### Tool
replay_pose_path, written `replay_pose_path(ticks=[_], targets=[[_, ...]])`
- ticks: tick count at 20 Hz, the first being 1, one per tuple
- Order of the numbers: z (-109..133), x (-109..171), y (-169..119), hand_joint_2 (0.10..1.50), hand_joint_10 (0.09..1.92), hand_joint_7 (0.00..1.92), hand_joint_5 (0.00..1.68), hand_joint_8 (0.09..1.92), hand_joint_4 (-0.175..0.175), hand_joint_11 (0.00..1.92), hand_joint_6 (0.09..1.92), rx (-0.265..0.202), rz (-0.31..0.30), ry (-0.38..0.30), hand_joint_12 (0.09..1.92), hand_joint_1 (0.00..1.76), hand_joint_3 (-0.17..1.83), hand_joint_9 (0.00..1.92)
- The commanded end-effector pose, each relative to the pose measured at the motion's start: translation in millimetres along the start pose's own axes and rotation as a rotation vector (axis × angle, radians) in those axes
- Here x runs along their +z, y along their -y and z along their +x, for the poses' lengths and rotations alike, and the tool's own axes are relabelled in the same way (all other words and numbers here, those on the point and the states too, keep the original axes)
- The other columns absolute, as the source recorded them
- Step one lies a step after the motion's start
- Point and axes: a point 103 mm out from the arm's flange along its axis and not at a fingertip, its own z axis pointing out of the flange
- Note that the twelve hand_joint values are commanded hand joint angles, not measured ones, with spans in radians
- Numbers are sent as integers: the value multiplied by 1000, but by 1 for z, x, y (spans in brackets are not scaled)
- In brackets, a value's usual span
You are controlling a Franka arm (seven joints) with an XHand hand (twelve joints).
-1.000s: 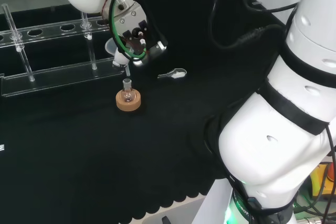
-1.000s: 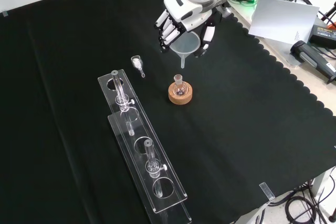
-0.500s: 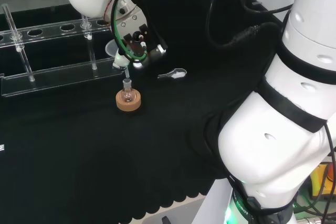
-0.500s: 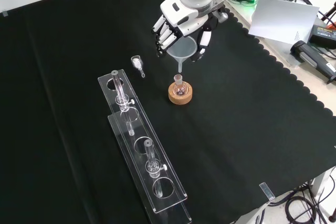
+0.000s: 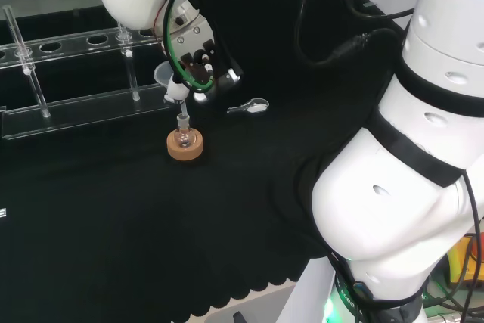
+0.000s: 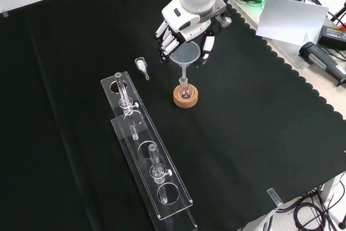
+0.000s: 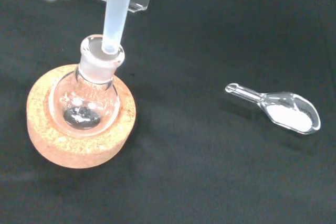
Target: Place the funnel on the round-bottom flask.
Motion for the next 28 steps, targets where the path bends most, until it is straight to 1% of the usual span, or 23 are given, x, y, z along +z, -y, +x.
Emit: replay_pose_path(ticks=[1, 7, 12, 17, 28], targets=[[-1, 10, -9, 745, 375, 711, 770, 647, -21, 698, 722, -2, -4, -20, 1248, 817, 622, 1011], [1, 10, -11, 747, 375, 711, 773, 647, -23, 699, 723, -6, -18, -27, 1247, 817, 626, 1011], [1, 10, -12, 748, 374, 711, 774, 648, -24, 700, 724, -8, -10, -26, 1247, 818, 629, 1012], [5, 6, -10, 748, 374, 711, 776, 649, -25, 701, 724, -11, -15, -18, 1247, 818, 632, 1012], [9, 13, -8, 747, 373, 707, 776, 650, -25, 702, 726, -12, 7, -15, 1246, 819, 638, 1013]])
